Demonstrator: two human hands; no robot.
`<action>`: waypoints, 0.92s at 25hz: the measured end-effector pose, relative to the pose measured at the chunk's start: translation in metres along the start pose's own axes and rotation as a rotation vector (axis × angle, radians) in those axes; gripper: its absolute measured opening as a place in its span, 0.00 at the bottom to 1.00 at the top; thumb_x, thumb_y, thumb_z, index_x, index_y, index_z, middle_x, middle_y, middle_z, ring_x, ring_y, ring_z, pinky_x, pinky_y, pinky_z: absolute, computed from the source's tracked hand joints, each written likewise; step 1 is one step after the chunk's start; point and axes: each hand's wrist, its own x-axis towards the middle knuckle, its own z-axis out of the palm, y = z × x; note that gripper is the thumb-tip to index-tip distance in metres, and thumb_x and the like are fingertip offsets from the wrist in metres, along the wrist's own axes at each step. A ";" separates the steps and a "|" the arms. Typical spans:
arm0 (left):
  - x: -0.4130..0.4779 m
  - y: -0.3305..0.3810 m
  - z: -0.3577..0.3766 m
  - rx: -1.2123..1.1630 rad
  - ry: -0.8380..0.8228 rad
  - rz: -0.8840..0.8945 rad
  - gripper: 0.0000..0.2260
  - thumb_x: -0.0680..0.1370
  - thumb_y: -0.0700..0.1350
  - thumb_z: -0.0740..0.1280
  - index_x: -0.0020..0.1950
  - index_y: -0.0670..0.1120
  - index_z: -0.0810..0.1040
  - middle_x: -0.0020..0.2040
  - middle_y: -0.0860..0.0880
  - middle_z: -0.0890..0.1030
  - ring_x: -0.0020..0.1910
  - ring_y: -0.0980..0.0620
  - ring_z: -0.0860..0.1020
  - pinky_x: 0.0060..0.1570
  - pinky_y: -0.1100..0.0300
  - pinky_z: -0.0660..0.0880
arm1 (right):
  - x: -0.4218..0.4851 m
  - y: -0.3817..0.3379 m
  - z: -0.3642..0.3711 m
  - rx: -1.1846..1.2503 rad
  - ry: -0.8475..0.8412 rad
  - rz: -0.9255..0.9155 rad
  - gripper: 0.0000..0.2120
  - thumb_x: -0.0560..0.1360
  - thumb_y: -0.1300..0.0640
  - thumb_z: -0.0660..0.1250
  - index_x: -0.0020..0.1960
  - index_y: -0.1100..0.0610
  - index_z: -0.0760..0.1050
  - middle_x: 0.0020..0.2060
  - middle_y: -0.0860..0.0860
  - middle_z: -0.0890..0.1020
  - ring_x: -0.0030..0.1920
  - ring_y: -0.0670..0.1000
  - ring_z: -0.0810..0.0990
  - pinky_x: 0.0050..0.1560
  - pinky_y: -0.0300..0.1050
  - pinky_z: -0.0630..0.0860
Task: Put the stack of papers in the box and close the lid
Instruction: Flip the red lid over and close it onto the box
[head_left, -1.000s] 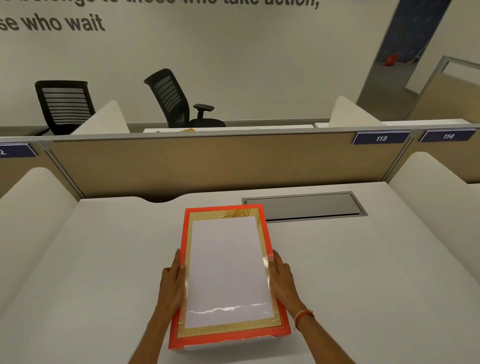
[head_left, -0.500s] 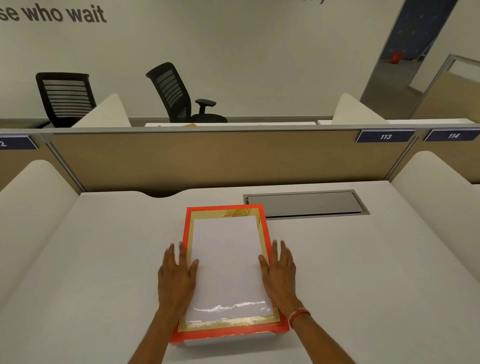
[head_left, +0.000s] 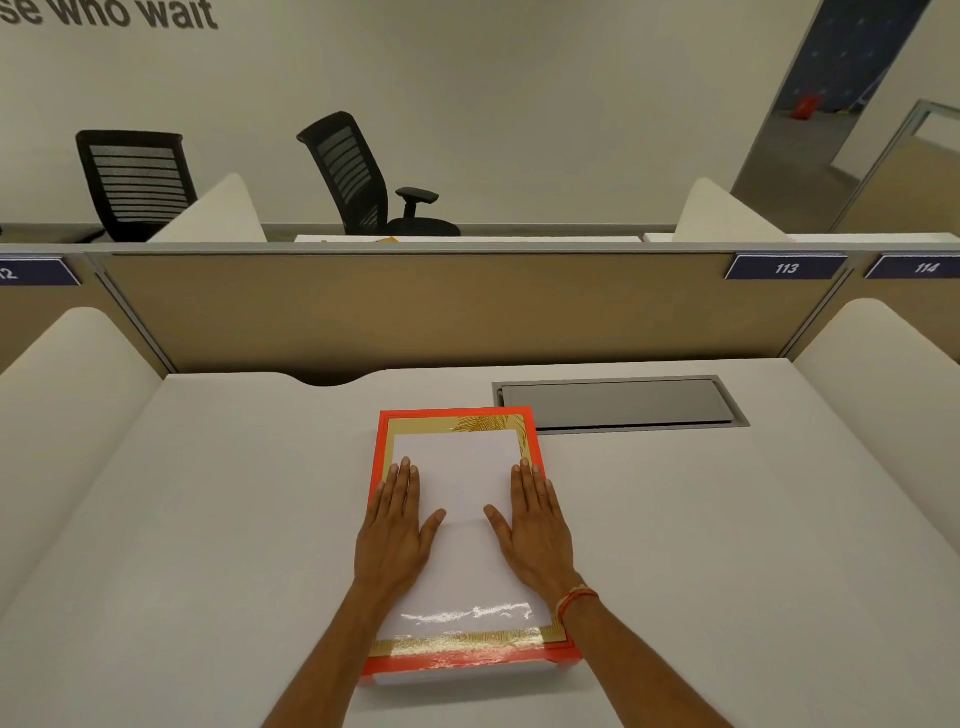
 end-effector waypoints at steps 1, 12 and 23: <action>0.001 -0.001 0.001 -0.008 -0.003 -0.011 0.44 0.72 0.72 0.30 0.79 0.44 0.43 0.81 0.48 0.44 0.81 0.49 0.45 0.80 0.52 0.45 | 0.000 0.000 0.001 0.001 0.002 0.003 0.38 0.78 0.33 0.43 0.78 0.55 0.36 0.79 0.50 0.42 0.79 0.50 0.41 0.77 0.42 0.37; -0.001 -0.011 0.021 0.040 -0.012 -0.051 0.43 0.73 0.70 0.32 0.80 0.44 0.43 0.82 0.48 0.45 0.81 0.50 0.45 0.80 0.53 0.45 | -0.003 0.002 0.013 -0.025 0.024 0.006 0.40 0.77 0.32 0.40 0.79 0.55 0.38 0.80 0.50 0.43 0.80 0.49 0.42 0.77 0.42 0.39; -0.002 -0.009 0.023 0.093 -0.015 -0.059 0.40 0.77 0.68 0.40 0.80 0.42 0.47 0.82 0.46 0.50 0.81 0.48 0.49 0.79 0.52 0.49 | -0.001 0.002 0.016 -0.052 0.032 0.009 0.41 0.76 0.30 0.40 0.79 0.55 0.38 0.79 0.50 0.42 0.80 0.50 0.42 0.79 0.44 0.42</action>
